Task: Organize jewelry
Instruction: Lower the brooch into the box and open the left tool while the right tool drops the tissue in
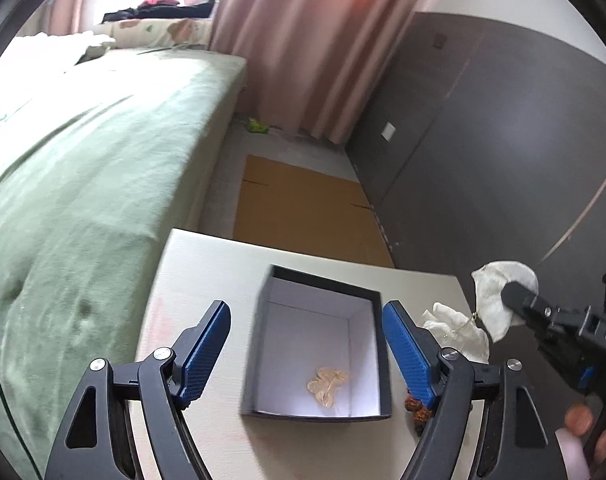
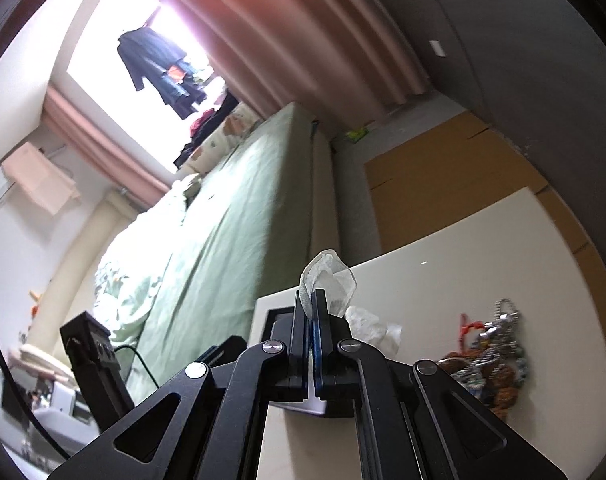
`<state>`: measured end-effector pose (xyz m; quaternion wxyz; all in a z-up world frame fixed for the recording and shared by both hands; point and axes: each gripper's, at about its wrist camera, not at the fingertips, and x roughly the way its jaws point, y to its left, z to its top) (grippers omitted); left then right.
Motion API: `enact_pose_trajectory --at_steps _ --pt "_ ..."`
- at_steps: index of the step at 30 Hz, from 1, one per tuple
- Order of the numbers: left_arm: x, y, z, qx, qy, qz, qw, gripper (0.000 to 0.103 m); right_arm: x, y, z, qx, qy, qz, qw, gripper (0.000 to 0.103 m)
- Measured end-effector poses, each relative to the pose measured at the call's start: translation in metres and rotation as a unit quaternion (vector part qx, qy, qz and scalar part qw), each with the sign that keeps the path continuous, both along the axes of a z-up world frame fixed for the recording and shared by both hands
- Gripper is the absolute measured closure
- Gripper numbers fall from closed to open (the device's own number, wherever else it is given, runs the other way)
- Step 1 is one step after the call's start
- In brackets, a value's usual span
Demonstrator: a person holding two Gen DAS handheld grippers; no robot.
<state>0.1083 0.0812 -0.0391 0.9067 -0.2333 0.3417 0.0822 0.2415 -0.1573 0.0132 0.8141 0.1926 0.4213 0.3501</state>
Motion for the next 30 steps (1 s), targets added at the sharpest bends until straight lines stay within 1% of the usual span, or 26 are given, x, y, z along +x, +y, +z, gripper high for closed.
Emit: enact_pose_trajectory --at_steps 4,8,11,15,20,21,23,24,25,26,27,30 --pt "-0.008 0.017 0.001 -0.008 0.002 0.022 0.9997 0.024 -0.003 0.02 -0.004 -0.004 0.002 0.019 1.0 0.1" --pt "-0.013 0.03 0.002 -0.02 -0.003 0.034 0.9992 0.024 -0.007 0.04 -0.008 -0.007 0.004 0.037 0.999 0.1" --pt "-0.016 0.036 0.004 -0.023 -0.005 0.04 0.9989 0.024 -0.01 0.055 -0.012 -0.02 0.006 0.05 0.999 0.1" --pt "-0.017 0.042 0.004 -0.029 -0.003 0.043 0.9986 0.024 -0.015 0.07 -0.025 -0.05 0.016 0.064 0.997 0.1" --pt "-0.021 0.046 0.004 -0.033 -0.005 0.046 0.9984 0.024 -0.015 0.073 -0.04 -0.089 0.04 0.072 0.993 0.099" --pt "-0.022 0.046 0.004 -0.034 -0.006 0.046 0.9983 0.024 -0.013 0.071 -0.042 -0.095 0.049 0.071 0.992 0.097" --pt "-0.023 0.045 0.005 -0.033 -0.006 0.045 0.9984 0.024 -0.009 0.062 -0.045 -0.089 0.066 0.06 0.992 0.091" --pt "-0.023 0.044 0.005 -0.032 -0.006 0.045 0.9985 0.024 -0.009 0.056 -0.045 -0.087 0.069 0.056 0.992 0.08" --pt "-0.023 0.043 0.005 -0.031 -0.006 0.043 0.9986 0.024 -0.008 0.049 -0.043 -0.086 0.07 0.049 0.993 0.065" --pt "-0.023 0.041 0.006 -0.03 -0.006 0.041 0.9987 0.024 -0.007 0.042 -0.04 -0.084 0.067 0.039 0.993 0.059" --pt "-0.023 0.039 0.006 -0.028 -0.005 0.038 0.9988 0.024 -0.008 0.034 -0.037 -0.082 0.064 0.03 0.994 0.055" --pt "-0.022 0.029 0.008 -0.021 -0.005 0.028 0.9994 0.024 -0.009 0.015 -0.029 -0.075 0.063 0.014 0.995 0.055"
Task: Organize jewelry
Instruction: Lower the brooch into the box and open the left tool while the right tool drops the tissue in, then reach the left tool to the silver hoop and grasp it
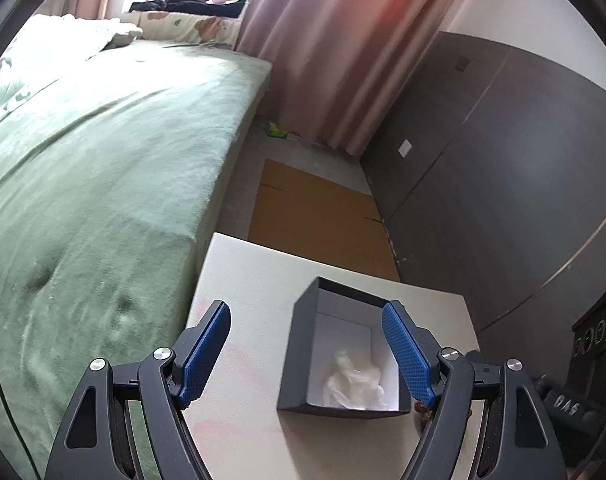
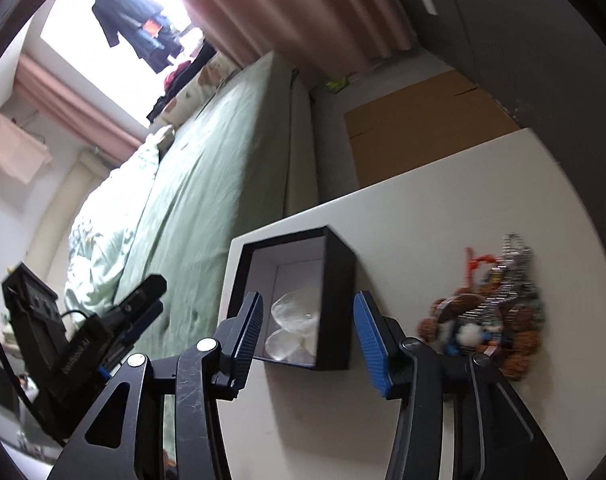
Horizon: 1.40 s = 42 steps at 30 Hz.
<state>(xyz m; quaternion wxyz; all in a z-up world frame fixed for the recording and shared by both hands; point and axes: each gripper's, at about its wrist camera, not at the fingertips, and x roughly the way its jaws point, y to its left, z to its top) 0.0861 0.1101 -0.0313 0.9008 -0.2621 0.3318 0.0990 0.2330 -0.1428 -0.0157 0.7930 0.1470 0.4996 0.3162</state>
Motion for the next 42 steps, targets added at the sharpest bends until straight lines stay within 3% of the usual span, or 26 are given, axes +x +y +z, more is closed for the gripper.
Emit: enact_pose_trajectory --at_steps 5,10,17,22,33,42 --pt "0.006 -0.026 0.003 0.015 -0.001 -0.027 0.9995 0.024 0.0 -0.035 0.008 -0.014 -0.003 -0.032 0.999 0.053" --pt "0.014 -0.057 0.004 0.026 -0.004 -0.062 0.9977 0.024 -0.001 -0.075 0.009 -0.018 0.002 -0.067 0.998 0.045" --pt "0.027 -0.107 0.002 0.053 -0.006 -0.116 0.9919 0.024 -0.001 -0.12 -0.004 -0.014 0.04 -0.117 0.992 0.045" --pt "0.037 -0.135 -0.006 0.079 0.011 -0.144 0.9864 0.024 0.0 -0.142 -0.016 -0.004 0.07 -0.143 0.987 0.045" --pt "0.062 -0.197 -0.032 0.138 0.058 -0.183 0.9717 0.024 0.015 -0.167 -0.026 0.014 0.087 -0.159 0.983 0.045" --pt "0.077 -0.216 -0.054 0.159 0.092 -0.191 0.9642 0.028 0.015 -0.194 -0.021 0.019 0.088 -0.178 0.98 0.045"
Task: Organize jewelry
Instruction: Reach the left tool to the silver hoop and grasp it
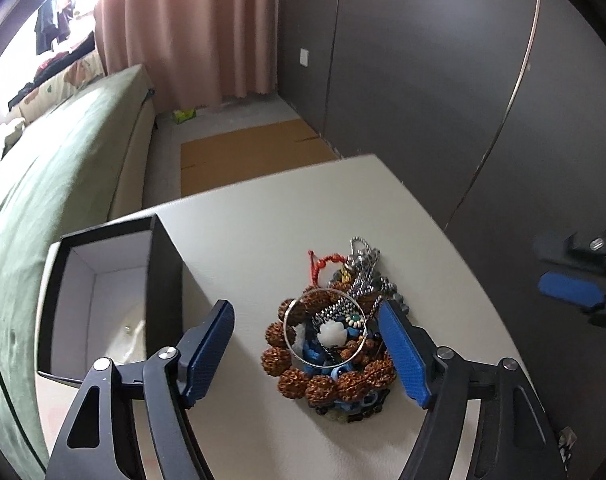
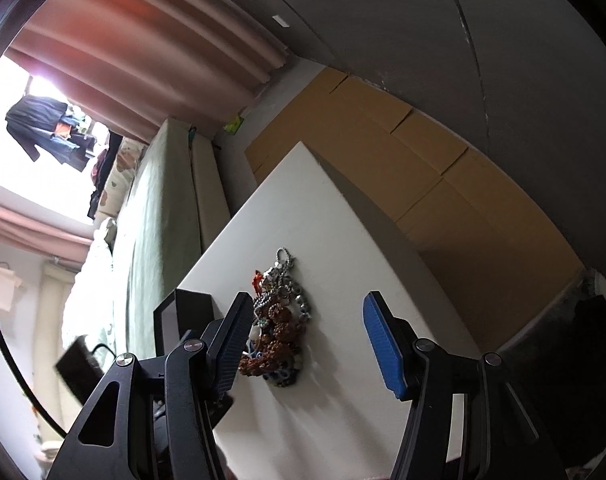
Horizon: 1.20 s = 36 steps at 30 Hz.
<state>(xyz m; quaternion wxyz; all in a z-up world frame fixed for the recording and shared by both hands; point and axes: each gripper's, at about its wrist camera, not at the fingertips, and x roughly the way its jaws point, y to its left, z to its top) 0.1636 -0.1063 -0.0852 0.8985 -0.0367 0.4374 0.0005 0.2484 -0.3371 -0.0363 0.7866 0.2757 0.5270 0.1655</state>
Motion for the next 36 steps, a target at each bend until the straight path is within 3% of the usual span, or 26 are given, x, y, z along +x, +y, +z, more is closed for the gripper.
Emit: enact_pose_trajectory --at_steps 13,19,36 --pt "0.019 -0.004 -0.025 -0.005 0.027 0.004 0.9996 0.037 0.0 -0.009 0.001 0.012 0.0 -0.002 1.0 0.045" --pt "0.016 -0.005 -0.024 -0.008 0.024 -0.006 0.9997 0.05 0.002 -0.003 0.0 0.008 0.002 0.007 1.0 0.045" --pt "-0.013 0.046 0.023 -0.058 -0.033 0.035 0.9971 0.051 0.0 0.048 -0.032 0.026 0.047 0.062 0.997 0.045"
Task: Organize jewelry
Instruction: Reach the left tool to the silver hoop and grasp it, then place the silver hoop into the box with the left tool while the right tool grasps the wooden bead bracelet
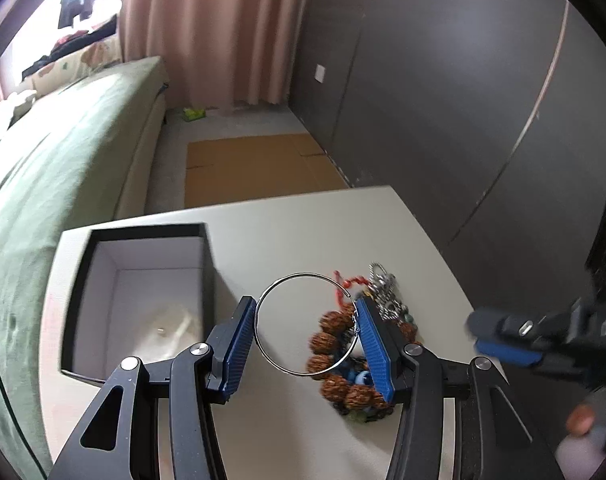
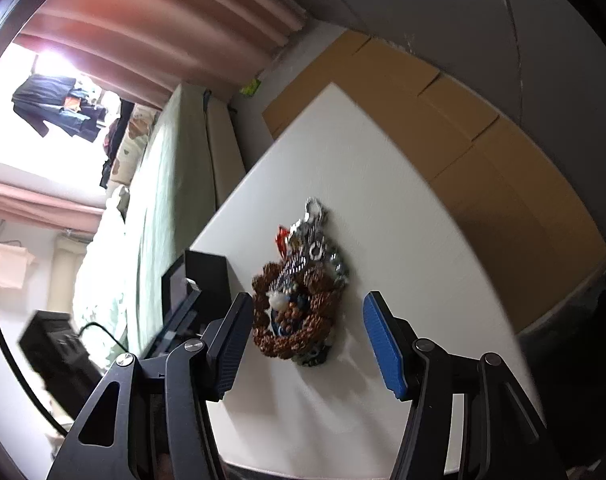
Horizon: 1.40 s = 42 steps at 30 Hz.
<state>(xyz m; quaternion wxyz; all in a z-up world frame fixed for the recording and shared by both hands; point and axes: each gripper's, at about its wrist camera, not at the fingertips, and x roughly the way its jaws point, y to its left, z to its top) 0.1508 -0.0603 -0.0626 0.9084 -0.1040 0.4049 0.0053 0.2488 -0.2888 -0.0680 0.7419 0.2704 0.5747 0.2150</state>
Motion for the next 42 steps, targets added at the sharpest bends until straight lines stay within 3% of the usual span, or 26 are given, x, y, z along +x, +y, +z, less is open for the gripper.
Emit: enact_pose_trajectory --at_steps 8,13,20,24,32,42 --pt "-0.015 0.025 0.011 -0.017 -0.01 0.022 0.9996 0.051 -0.006 0.017 -0.027 0.016 0.046 0.002 0.999 0.047" --pt "-0.023 0.036 0.016 -0.021 -0.015 0.027 0.9993 0.051 -0.006 0.028 -0.042 0.026 0.066 -0.001 0.997 0.062" --pt "-0.036 0.054 0.022 -0.025 -0.017 0.038 0.9988 0.051 -0.001 0.04 -0.053 0.013 0.076 -0.018 0.997 0.073" --pt "-0.045 0.068 0.026 -0.033 -0.016 0.053 0.9979 0.051 -0.003 0.038 -0.036 0.015 0.039 -0.026 0.999 0.082" --pt "-0.061 0.094 0.035 -0.048 -0.031 0.085 0.9948 0.051 -0.012 0.044 0.013 0.051 -0.05 -0.002 0.997 0.082" --pt "-0.059 0.123 0.038 -0.079 -0.043 0.101 0.9908 0.051 -0.018 0.054 0.057 0.106 -0.138 0.008 0.985 0.082"
